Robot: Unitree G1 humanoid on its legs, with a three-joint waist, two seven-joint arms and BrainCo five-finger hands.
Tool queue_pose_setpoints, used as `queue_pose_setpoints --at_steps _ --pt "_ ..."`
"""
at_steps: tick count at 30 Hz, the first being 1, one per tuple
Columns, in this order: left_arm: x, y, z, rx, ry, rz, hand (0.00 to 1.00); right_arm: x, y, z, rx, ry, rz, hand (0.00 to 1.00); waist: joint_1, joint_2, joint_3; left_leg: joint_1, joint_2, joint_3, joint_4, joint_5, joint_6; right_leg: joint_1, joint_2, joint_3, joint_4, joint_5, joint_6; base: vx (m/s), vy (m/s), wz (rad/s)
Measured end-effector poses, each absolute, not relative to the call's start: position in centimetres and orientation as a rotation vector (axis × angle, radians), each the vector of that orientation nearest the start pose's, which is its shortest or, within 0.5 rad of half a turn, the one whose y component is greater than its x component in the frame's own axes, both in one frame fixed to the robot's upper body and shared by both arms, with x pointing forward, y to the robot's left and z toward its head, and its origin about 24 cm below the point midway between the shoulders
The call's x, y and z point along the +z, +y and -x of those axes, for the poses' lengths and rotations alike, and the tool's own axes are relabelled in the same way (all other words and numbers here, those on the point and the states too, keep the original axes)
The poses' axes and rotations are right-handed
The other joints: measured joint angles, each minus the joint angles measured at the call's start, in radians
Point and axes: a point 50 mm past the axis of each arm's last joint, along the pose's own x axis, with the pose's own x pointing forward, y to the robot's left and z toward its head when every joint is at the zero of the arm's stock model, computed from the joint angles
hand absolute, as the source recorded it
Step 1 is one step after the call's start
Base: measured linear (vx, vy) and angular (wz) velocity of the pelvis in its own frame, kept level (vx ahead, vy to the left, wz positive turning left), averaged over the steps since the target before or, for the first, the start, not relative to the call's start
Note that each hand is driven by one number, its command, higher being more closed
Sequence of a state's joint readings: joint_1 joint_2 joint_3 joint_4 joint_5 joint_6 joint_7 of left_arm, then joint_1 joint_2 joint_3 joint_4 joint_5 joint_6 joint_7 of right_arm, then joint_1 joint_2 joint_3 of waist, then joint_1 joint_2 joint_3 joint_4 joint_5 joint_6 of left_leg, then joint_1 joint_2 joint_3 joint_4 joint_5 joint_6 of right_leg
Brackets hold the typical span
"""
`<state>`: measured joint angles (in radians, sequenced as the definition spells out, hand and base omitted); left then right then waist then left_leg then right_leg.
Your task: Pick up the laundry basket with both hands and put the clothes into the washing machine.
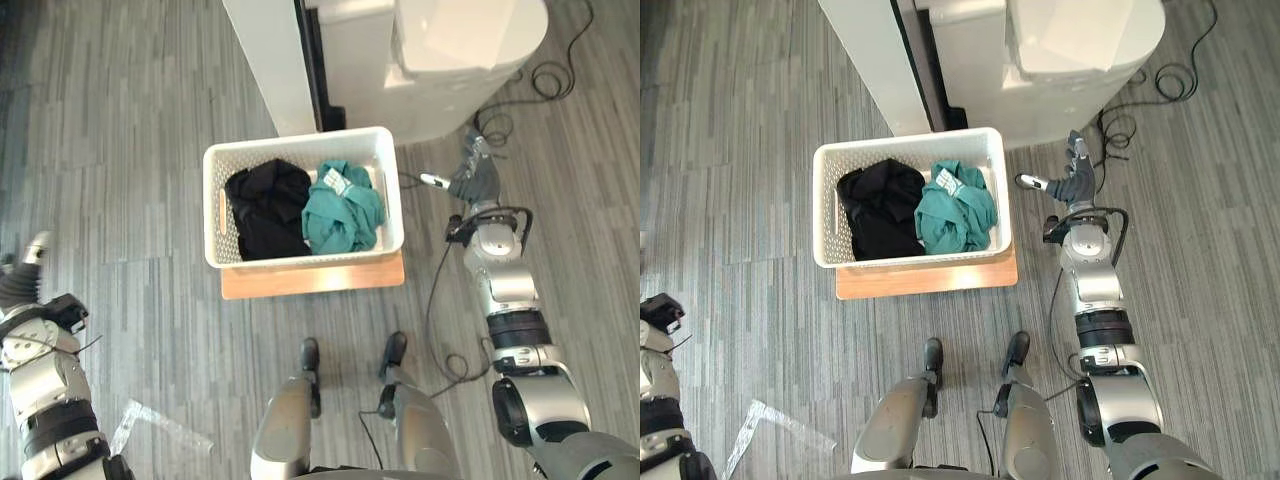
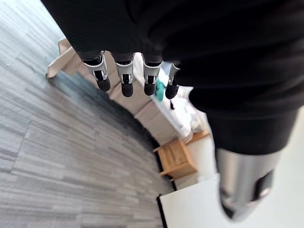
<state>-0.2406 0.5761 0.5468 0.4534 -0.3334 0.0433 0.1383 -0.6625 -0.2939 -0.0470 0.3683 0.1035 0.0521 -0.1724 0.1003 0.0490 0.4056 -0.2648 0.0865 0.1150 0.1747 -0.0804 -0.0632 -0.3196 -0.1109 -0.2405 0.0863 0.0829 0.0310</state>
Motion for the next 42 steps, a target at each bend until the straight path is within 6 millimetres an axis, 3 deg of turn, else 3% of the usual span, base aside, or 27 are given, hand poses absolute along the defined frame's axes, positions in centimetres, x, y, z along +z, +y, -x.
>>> queue_pose_setpoints --at_steps 6,9,13,20,26,31,42 --pt "13.9 36.1 -30.5 0.429 -0.056 -0.105 0.0 17.2 -16.4 -36.3 -0.054 -0.294 0.133 0.0 -0.005 -0.006 0.032 -0.053 0.009 0.034 0.001 0.014 -0.006 -0.073 -0.005 0.013 0.024 0.004 -0.006 -0.03 -0.005 -0.09" --pt "15.5 34.4 -32.6 0.318 -0.07 -0.16 0.0 18.7 -15.5 -35.9 -0.022 -0.362 0.118 0.0 -0.008 -0.007 0.034 -0.075 0.02 0.059 0.01 0.013 -0.007 -0.105 0.001 0.026 0.035 0.008 -0.011 -0.04 -0.029 -0.18" --pt "16.1 32.5 -34.4 0.228 -0.074 -0.177 0.0 19.5 -14.3 -35.9 0.02 -0.402 0.121 0.0 -0.015 -0.009 0.035 -0.11 0.038 0.085 0.027 0.012 -0.008 -0.135 0.012 0.027 0.038 0.011 -0.016 -0.03 -0.045 -0.06" --pt "15.3 32.4 -35.4 0.231 -0.023 -0.094 0.0 20.9 -11.1 -37.2 0.125 -0.388 -0.01 0.0 -0.031 -0.016 0.039 -0.176 0.06 0.122 0.074 0.007 -0.015 -0.196 0.021 0.037 0.059 0.017 -0.025 -0.03 -0.035 -0.05" --pt "16.2 33.0 -35.8 0.267 -0.03 -0.086 0.0 21.6 -9.2 -38.2 0.192 -0.343 -0.072 0.0 -0.032 -0.016 0.039 -0.215 0.089 0.135 0.111 0.005 -0.017 -0.214 0.039 0.029 0.059 0.025 -0.035 -0.02 -0.052 -0.01" --pt "16.6 33.1 -35.8 0.287 -0.053 -0.089 0.0 23.0 -9.0 -39.3 0.18 -0.339 -0.043 0.0 -0.033 -0.016 0.039 -0.245 0.097 0.133 0.125 0.006 -0.017 -0.236 0.043 0.021 0.06 0.031 -0.042 -0.01 -0.037 0.02" --pt "17.9 32.9 -35.6 0.309 -0.128 -0.077 0.0 22.6 -9.9 -40.9 0.127 -0.244 0.027 0.0 -0.027 -0.016 0.039 -0.265 0.1 0.108 0.119 0.017 -0.034 -0.235 0.044 -0.013 0.05 0.031 -0.043 0.04 -0.02 0.08"
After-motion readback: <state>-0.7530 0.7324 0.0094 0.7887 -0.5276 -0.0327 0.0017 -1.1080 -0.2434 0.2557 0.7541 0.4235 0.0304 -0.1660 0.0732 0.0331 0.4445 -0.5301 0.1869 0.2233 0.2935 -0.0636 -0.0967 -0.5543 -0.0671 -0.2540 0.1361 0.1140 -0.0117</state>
